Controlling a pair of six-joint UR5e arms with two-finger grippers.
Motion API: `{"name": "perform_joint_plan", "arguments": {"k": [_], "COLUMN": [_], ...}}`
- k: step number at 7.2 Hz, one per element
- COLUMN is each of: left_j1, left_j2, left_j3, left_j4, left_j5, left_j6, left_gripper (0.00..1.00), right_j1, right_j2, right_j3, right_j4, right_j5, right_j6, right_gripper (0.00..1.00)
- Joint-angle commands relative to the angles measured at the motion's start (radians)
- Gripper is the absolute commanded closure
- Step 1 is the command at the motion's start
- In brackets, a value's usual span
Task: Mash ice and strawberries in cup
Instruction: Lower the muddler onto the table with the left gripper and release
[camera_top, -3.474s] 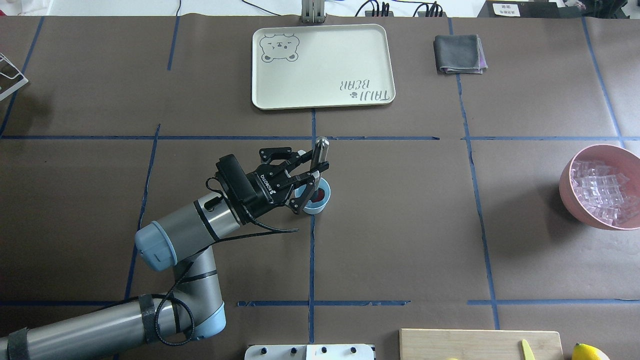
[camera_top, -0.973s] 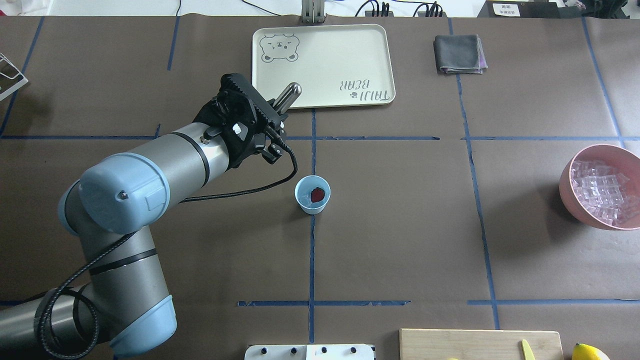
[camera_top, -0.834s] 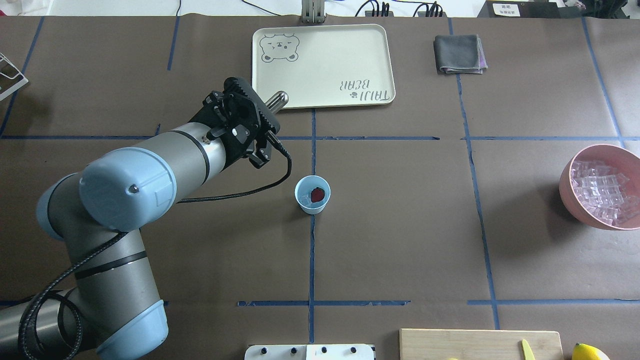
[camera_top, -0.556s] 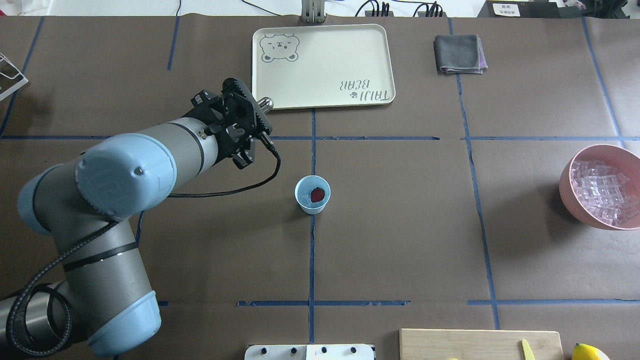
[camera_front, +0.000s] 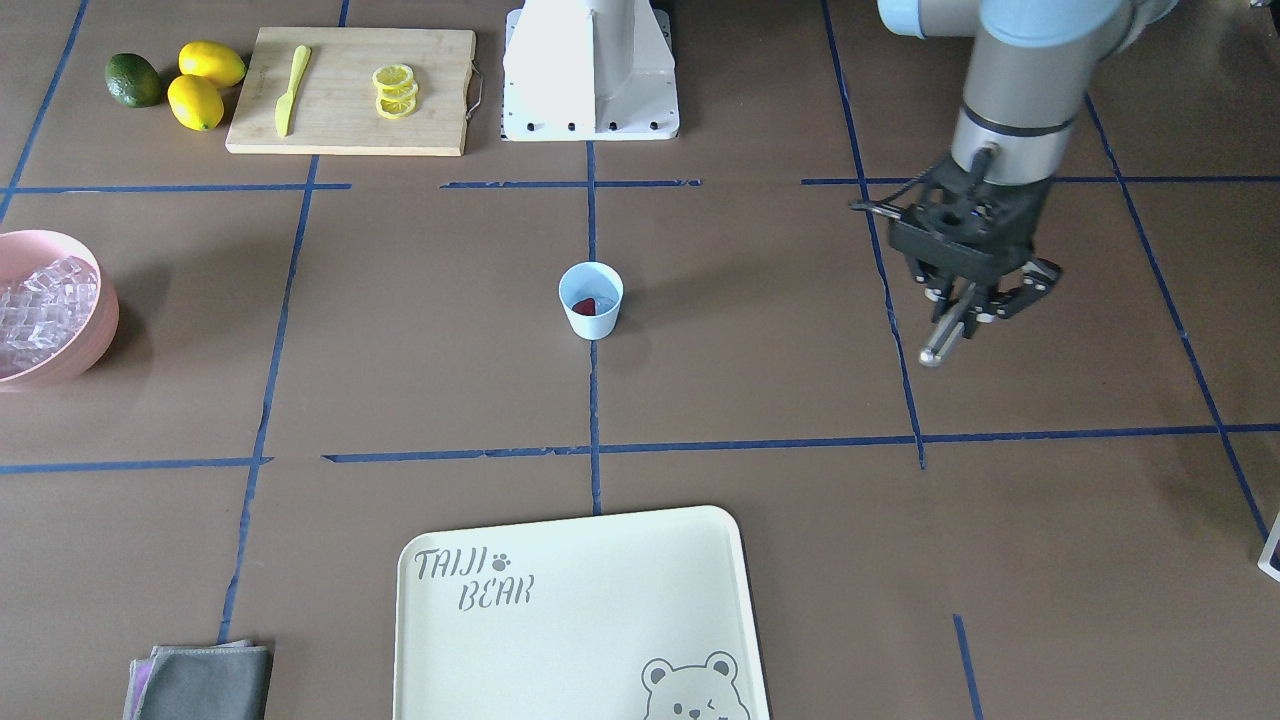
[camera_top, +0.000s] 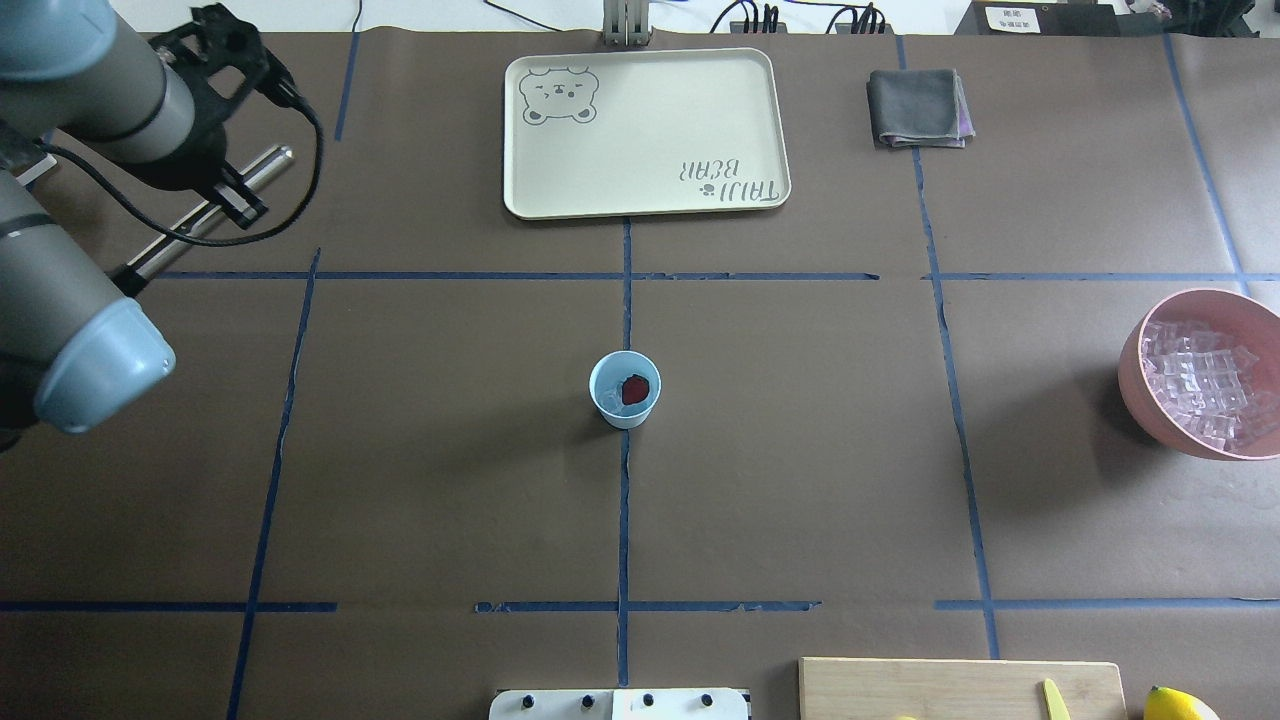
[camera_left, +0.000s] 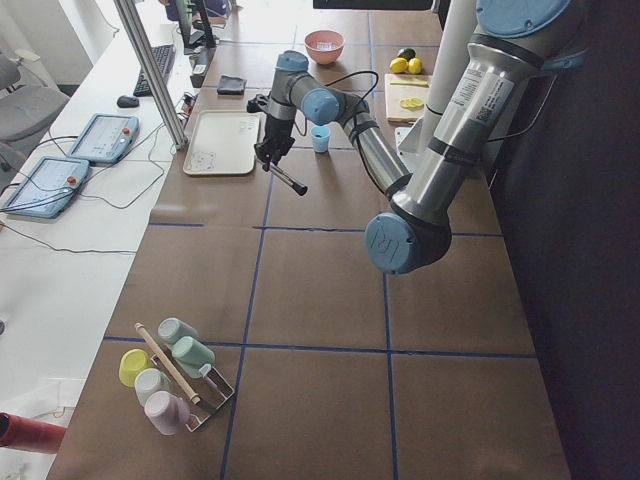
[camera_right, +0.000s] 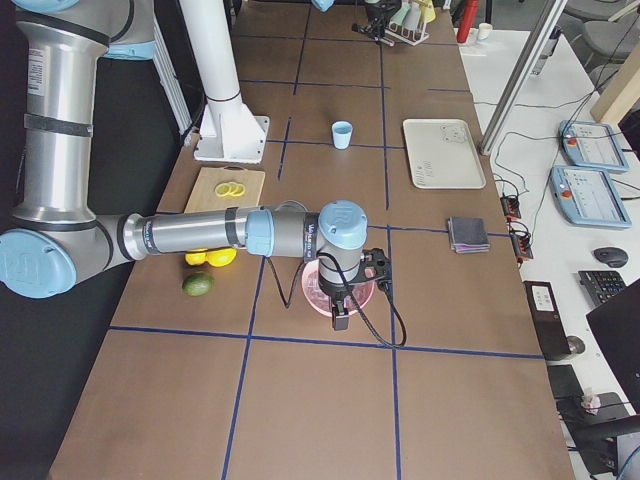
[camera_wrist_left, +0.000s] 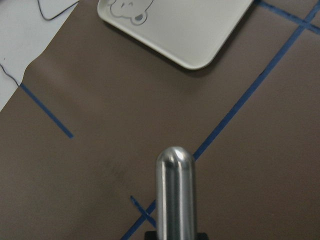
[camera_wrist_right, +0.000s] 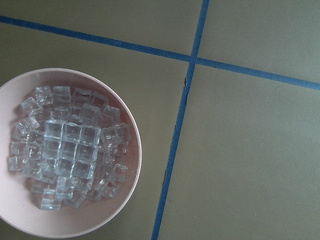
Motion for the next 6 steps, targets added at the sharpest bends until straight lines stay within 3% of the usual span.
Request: {"name": "perform_joint_plan", "arguments": {"k": [1,2,4,6], "left_j1": [-0.175,-0.244,-0.28,-0.277], "left_j2": [0.069,0.121,0.284,0.359], "left_j3": [0.154,0.229,0.279,0.355], "left_j4": [0.032,-0.003,-0.164,-0.36], "left_j5": [-0.151,-0.217,-0.348,-0.365], "left_j6": [-0.02,-0.011,-0.026,-0.157], "left_gripper": [1.0,1.0,0.99,0.98], "right_j1": [0.001,-0.001,-0.001,0.001], "right_j2": [0.001,0.001,0.001,0.001], "right_j3": [-0.003,-0.005,-0.005,-0.003], "right_j4": [0.0,0.0,0.0,0.0], "right_j5": [0.0,0.0,0.0,0.001], "right_j6": [0.0,0.0,0.0,0.0], "right_gripper": [0.01,0.01,0.01,0.01]}}
